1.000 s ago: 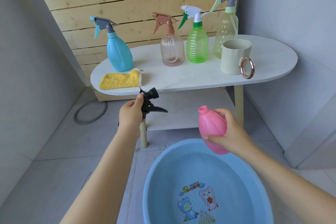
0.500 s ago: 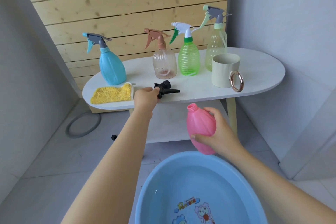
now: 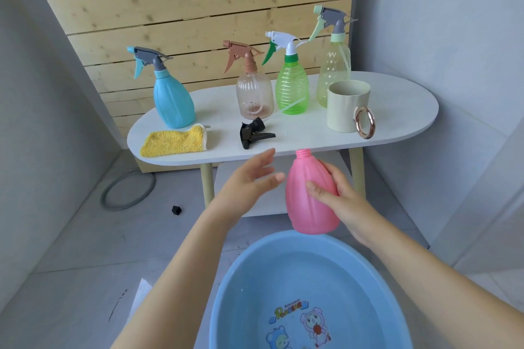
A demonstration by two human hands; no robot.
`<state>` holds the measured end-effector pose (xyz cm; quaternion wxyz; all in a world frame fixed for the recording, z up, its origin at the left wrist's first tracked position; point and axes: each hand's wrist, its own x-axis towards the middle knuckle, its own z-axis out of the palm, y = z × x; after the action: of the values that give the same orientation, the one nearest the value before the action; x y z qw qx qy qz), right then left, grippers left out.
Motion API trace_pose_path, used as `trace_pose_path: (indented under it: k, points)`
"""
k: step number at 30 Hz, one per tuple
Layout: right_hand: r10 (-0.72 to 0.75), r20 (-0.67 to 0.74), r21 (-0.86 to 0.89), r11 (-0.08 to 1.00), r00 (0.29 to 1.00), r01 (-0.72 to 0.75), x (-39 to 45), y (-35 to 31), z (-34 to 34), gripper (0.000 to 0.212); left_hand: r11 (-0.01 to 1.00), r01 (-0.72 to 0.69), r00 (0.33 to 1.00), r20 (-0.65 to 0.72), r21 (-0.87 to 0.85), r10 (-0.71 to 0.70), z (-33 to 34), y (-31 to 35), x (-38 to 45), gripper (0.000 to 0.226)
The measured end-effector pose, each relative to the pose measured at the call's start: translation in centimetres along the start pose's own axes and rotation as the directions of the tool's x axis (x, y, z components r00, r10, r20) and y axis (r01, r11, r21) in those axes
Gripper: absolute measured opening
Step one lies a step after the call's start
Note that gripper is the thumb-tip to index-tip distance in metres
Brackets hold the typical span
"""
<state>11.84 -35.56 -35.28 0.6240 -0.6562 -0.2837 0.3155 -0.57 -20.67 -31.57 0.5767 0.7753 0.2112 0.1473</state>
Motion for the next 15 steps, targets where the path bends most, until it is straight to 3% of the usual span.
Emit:
trace_pose_path:
  k: [3,5,10,13,15]
  points:
    - [-0.016,0.056,0.139,0.99,0.998,0.008,0.2,0.1,0.2,0.059,0.999,0.051,0.973,0.226,0.0,-0.049,0.6,-0.8,0.4,0.085]
    - [-0.01,0.073,0.203,0.979,0.997,-0.006,0.5,0.1,0.4,0.064,0.998,0.057,0.951,0.307,-0.027,-0.046,1.7,-1.3,0.5,0.089]
    - [0.036,0.105,0.182,0.982,0.994,-0.055,1.0,-0.7,-0.1,0.068,0.985,0.153,0.979,0.151,-0.079,-0.14,2.6,-1.2,1.2,0.107]
    - [-0.06,-0.114,-0.125,0.991,0.992,0.046,1.6,-1.8,-0.5,0.048,0.987,0.13,0.99,0.06,-0.09,-0.125,2.9,-1.2,1.5,0.107]
    - [-0.204,-0.349,-0.236,0.964,0.914,0.125,1.9,-2.7,-1.2,0.016,0.989,0.116,0.993,-0.004,-0.089,-0.117,3.0,-1.1,1.6,0.109]
